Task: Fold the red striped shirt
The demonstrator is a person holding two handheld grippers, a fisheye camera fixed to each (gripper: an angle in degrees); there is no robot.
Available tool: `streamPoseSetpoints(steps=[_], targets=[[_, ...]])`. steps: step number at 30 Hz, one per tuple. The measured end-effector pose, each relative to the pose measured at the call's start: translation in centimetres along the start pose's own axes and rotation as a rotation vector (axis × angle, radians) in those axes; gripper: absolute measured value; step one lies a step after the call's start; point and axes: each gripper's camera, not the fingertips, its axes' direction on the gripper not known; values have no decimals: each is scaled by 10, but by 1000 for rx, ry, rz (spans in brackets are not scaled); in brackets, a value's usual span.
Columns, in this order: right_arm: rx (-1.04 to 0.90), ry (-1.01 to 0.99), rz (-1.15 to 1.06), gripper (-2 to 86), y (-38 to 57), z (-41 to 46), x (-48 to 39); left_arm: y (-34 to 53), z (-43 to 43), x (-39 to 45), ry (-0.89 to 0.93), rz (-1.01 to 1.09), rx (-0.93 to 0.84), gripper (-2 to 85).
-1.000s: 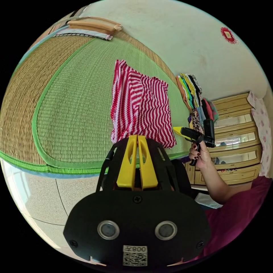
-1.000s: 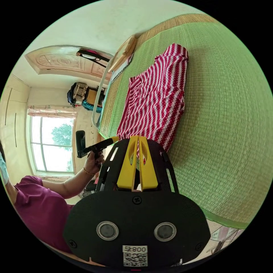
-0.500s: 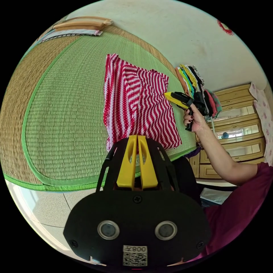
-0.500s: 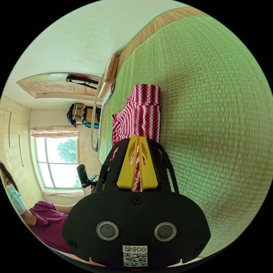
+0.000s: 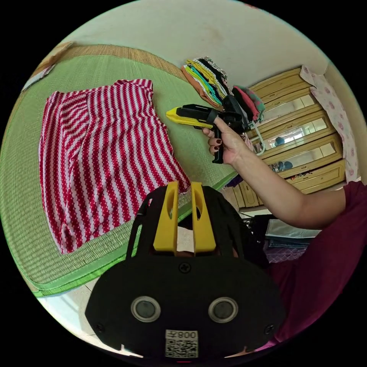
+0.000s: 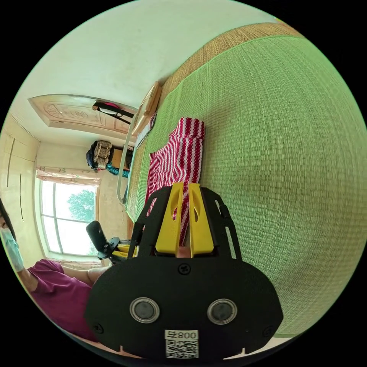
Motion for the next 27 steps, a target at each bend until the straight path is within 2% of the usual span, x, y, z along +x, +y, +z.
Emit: streamPoseSetpoints(steps=[4,11,16,21,27], targets=[[-43,15,2,30,-29,13,5,-2,42,1,-61,3,-75,24],[-118,48,-13,15,-68,30,12,16,74,3,-61,22,-98,5],[-136,3,-3,18,-74,29,22,20,94,3,-62,16,-101,4],[-110,-38,-4,31,-32,5,33,28,95,11,-66,27,-36,8],[-189,-126,18,59,60,1,39,38,101,10,-114,-6,-3,13]])
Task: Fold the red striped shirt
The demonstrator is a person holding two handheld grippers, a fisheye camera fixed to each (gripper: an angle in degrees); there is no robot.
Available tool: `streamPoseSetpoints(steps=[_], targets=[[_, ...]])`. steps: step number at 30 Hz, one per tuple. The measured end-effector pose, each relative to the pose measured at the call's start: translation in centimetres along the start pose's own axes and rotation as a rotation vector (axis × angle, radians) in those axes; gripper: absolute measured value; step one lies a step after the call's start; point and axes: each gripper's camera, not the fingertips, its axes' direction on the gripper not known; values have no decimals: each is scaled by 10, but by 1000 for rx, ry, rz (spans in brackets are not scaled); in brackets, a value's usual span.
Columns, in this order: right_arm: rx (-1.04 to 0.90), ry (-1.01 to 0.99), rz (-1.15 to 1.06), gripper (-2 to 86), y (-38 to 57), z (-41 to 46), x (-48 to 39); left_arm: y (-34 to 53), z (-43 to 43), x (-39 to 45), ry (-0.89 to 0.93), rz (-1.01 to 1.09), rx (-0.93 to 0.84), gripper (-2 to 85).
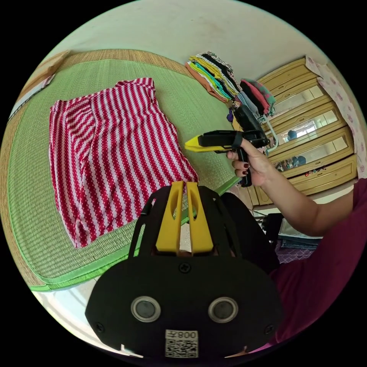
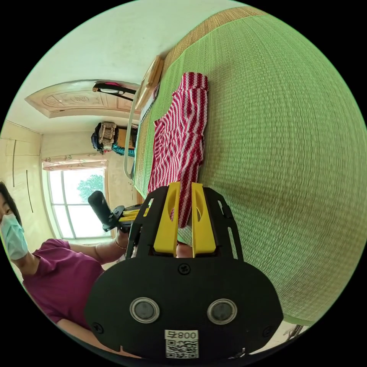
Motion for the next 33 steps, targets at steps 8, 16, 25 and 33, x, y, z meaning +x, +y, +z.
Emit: streamPoseSetpoints(steps=[8,16,25,33], targets=[[-38,-100,42,59,43,27,20,19,6,-14,-57,-97,21,17],[8,-142,62,56,55,27,37,33,28,41,29,31,-20,49],[59,-221,108,54,63,31,61,45,58,72,-55,29,-103,45],[94,-225,117,73,69,30,70,57,22,111,-118,103,-33,59]])
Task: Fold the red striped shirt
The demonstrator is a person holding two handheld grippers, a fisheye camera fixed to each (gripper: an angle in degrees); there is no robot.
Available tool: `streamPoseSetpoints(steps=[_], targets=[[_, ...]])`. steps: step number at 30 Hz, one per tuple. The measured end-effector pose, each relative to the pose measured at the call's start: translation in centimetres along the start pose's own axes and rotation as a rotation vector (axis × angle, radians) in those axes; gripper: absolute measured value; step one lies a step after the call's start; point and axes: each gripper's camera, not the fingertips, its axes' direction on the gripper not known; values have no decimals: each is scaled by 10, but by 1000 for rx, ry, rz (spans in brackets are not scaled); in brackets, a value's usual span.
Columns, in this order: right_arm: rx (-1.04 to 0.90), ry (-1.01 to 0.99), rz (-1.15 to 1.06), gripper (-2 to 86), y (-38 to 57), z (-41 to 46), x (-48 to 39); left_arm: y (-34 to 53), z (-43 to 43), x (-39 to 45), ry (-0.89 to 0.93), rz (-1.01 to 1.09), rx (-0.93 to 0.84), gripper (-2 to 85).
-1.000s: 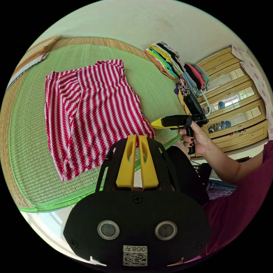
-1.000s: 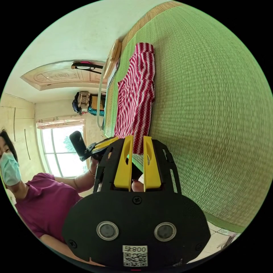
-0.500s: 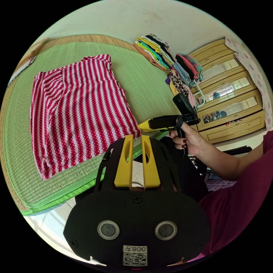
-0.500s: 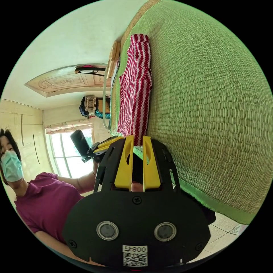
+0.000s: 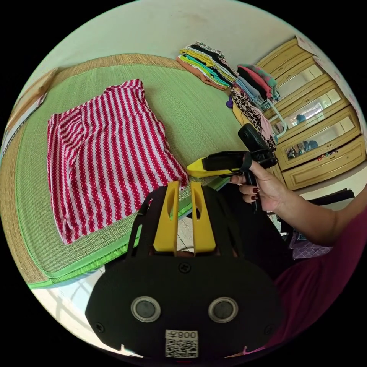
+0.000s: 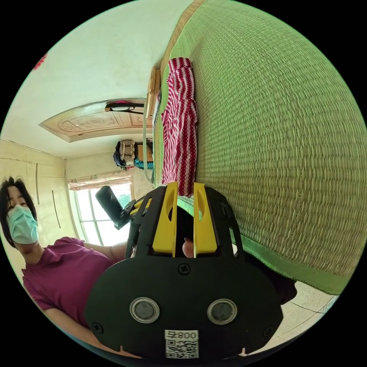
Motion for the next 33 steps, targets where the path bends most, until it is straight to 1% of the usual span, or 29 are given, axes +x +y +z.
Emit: streamPoseSetpoints(steps=[4,5,9,13,16,19,24,27,29,30,32,33], targets=[[-2,7,-2,76,0,4,2,-4,5,12,-70,33,-71,57],[-5,19,-7,80,0,5,0,-2,1,12,-83,24,-57,47],[-22,38,-15,95,1,9,-2,-1,-21,8,-51,10,-55,27],[-23,30,-14,105,-1,12,-1,6,-63,8,-28,14,-2,18],[-30,-13,-7,106,-6,18,0,8,-93,8,-29,28,28,16],[-27,-68,12,99,-10,25,5,9,-116,4,-41,42,25,17],[-36,-117,76,73,-12,34,17,21,-169,-22,18,-15,53,25],[-38,-128,78,68,-12,34,16,42,-209,-61,143,-152,87,34],[-40,-152,78,67,-12,34,13,69,-235,-108,298,-332,111,44],[-39,-167,81,66,-13,34,11,76,-240,-120,334,-380,119,47],[-42,-187,80,65,-15,34,7,106,-261,-164,459,-550,152,61],[-43,-200,77,65,-16,35,3,112,-265,-173,494,-584,159,64]])
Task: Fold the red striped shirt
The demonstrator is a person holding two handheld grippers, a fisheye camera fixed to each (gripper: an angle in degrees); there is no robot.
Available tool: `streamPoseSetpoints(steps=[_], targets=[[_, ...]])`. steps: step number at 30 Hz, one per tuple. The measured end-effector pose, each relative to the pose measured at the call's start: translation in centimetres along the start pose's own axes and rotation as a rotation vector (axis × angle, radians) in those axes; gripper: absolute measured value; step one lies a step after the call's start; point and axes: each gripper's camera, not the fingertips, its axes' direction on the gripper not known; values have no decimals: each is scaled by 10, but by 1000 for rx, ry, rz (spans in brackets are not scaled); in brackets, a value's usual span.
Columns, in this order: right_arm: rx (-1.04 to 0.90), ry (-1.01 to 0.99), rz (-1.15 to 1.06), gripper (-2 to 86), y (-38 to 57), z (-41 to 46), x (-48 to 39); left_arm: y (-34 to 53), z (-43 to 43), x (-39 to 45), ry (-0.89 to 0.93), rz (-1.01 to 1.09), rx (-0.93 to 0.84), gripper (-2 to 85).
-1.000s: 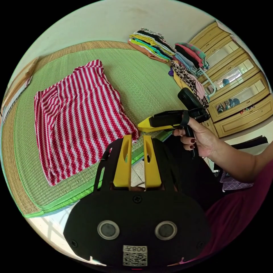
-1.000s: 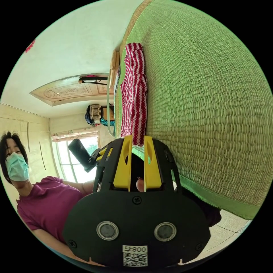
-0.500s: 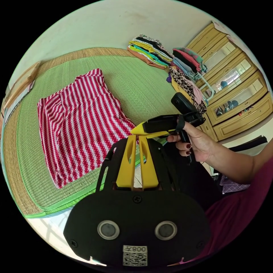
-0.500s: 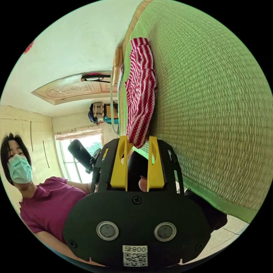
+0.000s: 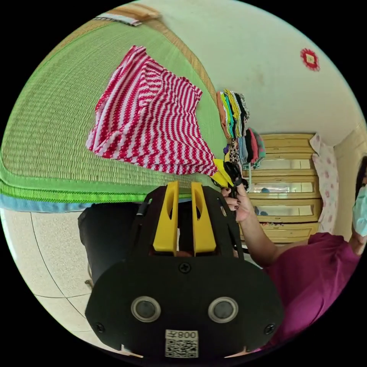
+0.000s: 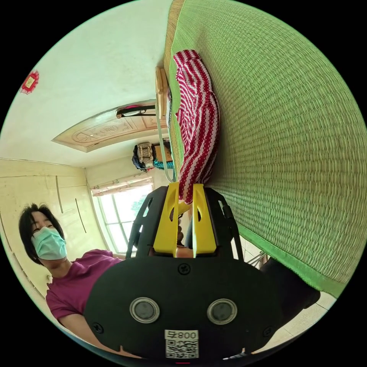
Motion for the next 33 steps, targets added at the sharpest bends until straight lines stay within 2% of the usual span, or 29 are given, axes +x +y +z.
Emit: streamPoseSetpoints(steps=[4,14,24,33], targets=[[-11,4,-21,64,-4,6,-16,0,-54,-35,220,-185,92,84],[-21,25,-50,62,0,26,-45,-7,-127,-54,487,-441,217,133],[-9,27,-56,62,19,31,-53,-3,-188,-51,548,-547,309,123],[19,41,-40,61,47,21,-51,17,-226,-32,478,-552,370,52]])
